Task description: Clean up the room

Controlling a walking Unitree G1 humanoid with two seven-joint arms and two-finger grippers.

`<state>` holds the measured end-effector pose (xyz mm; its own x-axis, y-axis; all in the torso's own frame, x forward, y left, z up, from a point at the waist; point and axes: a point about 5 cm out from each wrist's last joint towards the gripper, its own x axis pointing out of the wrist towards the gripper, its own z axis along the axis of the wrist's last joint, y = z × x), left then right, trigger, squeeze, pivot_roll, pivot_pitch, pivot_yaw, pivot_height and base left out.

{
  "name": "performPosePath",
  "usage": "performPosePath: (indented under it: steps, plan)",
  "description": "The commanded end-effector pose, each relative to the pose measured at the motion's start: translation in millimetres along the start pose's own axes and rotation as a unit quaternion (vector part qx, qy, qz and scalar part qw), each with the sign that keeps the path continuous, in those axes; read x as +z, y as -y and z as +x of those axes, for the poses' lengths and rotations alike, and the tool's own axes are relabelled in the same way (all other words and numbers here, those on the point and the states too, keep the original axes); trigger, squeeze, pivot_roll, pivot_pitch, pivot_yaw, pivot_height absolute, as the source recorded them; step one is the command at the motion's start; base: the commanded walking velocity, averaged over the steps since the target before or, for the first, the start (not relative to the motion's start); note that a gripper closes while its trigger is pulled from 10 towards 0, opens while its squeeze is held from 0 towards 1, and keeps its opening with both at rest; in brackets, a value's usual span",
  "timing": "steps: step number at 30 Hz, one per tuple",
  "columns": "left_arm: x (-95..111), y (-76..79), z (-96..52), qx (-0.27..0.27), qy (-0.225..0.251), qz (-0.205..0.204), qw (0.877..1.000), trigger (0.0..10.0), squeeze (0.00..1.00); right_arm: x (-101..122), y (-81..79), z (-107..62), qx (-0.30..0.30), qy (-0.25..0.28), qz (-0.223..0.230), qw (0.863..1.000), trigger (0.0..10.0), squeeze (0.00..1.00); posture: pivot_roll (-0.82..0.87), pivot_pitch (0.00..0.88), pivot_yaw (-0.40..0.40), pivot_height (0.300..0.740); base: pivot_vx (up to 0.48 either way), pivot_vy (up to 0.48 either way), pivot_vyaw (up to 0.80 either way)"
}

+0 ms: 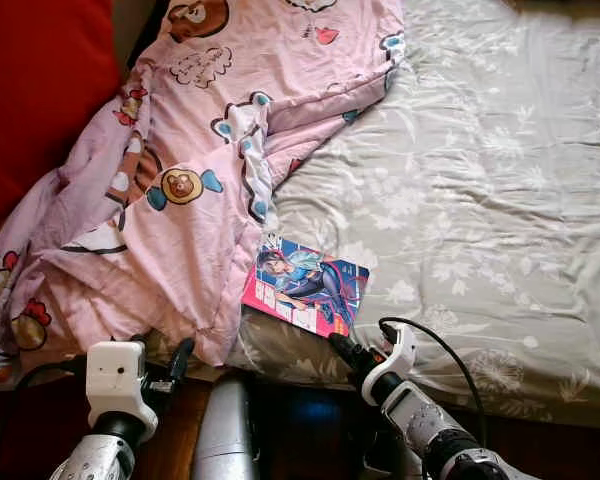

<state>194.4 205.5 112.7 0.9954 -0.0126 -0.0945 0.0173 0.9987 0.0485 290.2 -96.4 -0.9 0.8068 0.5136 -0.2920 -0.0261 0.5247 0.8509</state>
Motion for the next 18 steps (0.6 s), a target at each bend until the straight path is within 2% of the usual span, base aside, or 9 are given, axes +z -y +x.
performPosePath:
  steps: [1, 11, 13, 14, 15, 16, 18]
  plan:
    - [-12.1, -1.3, -2.2, 0.004, -0.026, 0.010, 1.000, 10.0, 0.00, -9.8, 6.4, -4.4, -0.009, -0.011, 0.008, 1.000, 0.0, 0.00, 0.28, 0.339, 0.009, 0.621, 0.000, 0.000, 0.00]
    - [-18.4, -2.4, 12.7, 0.008, -0.025, 0.011, 1.000, 10.0, 0.00, 4.8, -1.1, -1.2, 0.022, 0.030, 0.001, 0.999, 0.0, 0.00, 0.26, 0.279, -0.001, 0.621, 0.000, 0.000, 0.00]
    - [-20.0, -2.2, 16.7, 0.009, -0.025, 0.011, 1.000, 10.0, 0.00, 9.7, -1.4, -1.8, 0.027, 0.048, 0.002, 0.998, 0.0, 0.00, 0.26, 0.258, -0.005, 0.621, 0.000, 0.000, 0.00]
    - [-23.4, -2.5, 23.6, 0.010, -0.026, 0.011, 1.000, 10.0, 0.00, 16.1, -1.3, -3.4, 0.036, 0.073, 0.006, 0.997, 0.0, 0.00, 0.25, 0.216, -0.011, 0.621, 0.000, 0.000, 0.00]
    - [-23.4, -2.5, 23.6, 0.010, -0.026, 0.011, 1.000, 10.0, 0.00, 16.1, -1.3, -3.4, 0.036, 0.073, 0.006, 0.997, 0.0, 0.00, 0.25, 0.216, -0.011, 0.621, 0.000, 0.000, 0.00]
    - [-27.9, -2.4, 34.2, 0.010, -0.026, 0.011, 1.000, 10.0, 0.00, 24.1, 1.5, -8.9, 0.048, 0.110, 0.003, 0.993, 0.0, 0.00, 0.23, 0.190, -0.014, 0.621, 0.000, 0.000, 0.00]
    - [-30.6, -1.9, 37.9, 0.009, -0.027, 0.011, 1.000, 10.0, 0.00, 27.6, 4.3, -12.2, 0.038, 0.130, -0.011, 0.991, 0.0, 0.00, 0.21, 0.155, -0.015, 0.621, 0.000, 0.000, 0.00]
